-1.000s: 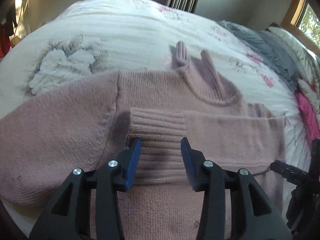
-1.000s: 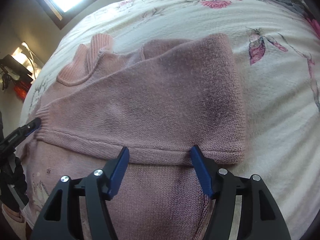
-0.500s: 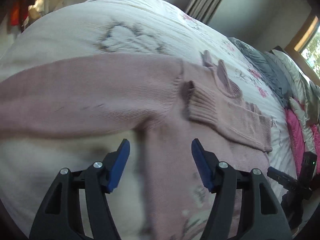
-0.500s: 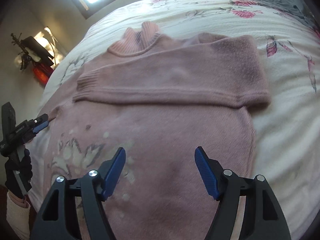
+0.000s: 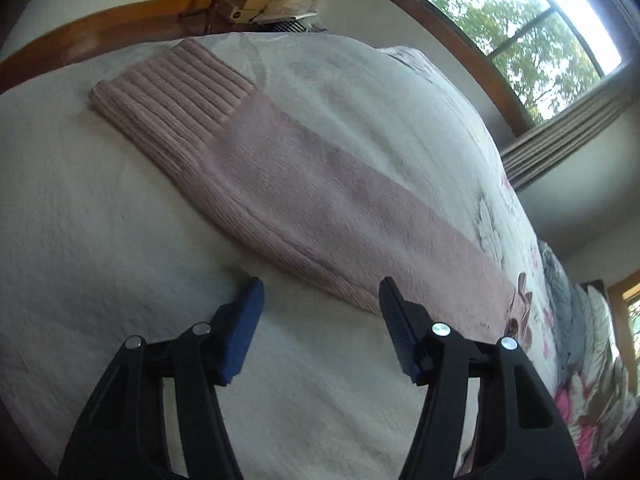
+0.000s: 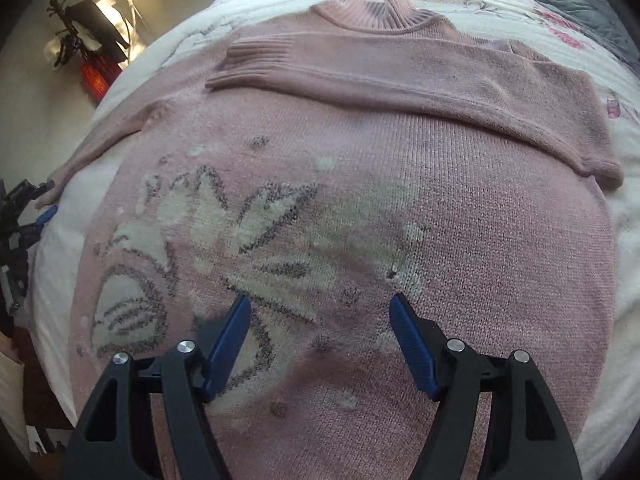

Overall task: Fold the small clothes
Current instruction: 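Move the left tool to the other sleeve cuff and grasp it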

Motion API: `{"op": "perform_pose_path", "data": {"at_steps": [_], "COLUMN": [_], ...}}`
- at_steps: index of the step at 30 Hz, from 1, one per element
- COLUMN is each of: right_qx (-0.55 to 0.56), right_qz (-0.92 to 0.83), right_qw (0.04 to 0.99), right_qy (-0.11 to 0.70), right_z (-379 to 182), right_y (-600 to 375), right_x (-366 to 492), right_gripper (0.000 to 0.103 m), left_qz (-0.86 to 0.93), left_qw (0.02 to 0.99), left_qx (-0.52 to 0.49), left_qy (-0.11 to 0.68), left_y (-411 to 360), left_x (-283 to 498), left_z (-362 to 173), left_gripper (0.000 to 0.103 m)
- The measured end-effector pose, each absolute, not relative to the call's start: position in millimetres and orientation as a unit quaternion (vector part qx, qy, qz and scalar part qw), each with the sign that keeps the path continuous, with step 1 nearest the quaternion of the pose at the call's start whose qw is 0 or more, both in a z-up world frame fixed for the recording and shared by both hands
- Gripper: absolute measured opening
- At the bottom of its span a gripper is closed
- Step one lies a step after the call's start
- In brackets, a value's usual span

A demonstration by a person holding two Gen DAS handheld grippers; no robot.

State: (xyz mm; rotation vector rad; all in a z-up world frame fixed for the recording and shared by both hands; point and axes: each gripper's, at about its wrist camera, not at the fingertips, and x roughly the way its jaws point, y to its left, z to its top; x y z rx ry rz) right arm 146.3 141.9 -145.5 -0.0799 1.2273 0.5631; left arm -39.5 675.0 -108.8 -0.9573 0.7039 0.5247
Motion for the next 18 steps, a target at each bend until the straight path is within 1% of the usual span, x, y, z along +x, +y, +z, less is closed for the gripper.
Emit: {"op": "perform_pose_path", "data": {"at_steps": [6,12,15,16,18], "right_qx": [-0.032,-0.047,-0.048,-0.05,-0.05], "right_qz": [0.258,0.257,0.258,0.259,0.263], "right_qw": [0.775,0.774,0.775,0.775,0.775], "right_qy": [0.576,0.577,0.575,0.574,0.573], "right_z": [-155.2,-159.9,-161.0,-161.2,-160.7], "right_y": [139.9,146.0,146.9,148.1,147.0], "right_x": [150.9,153.9,154.0,153.8,152.4], "right_gripper": [0.072,0.075,0.076,0.076,0.076], "left_qz": [0.253,0.267,0.278,0.281,0.289], "left_qw": [0.786,0.791,0.793,0.793,0.792], "left_qx": [-0.489,-0.476,-0.46,-0.456,-0.449], "left_qy": [0.282,0.276,0.287,0.29,0.297], "left_y": [709.1,716.2,718.3,720.6,724.3], "left_x": [-37.5,-19.8,-13.1,-12.2,-12.6], "left_z": [-114.6,-114.3,-110.4,-109.5,-106.9], "left_gripper": [0.058,0.057,0.051,0.045,0.035]}}
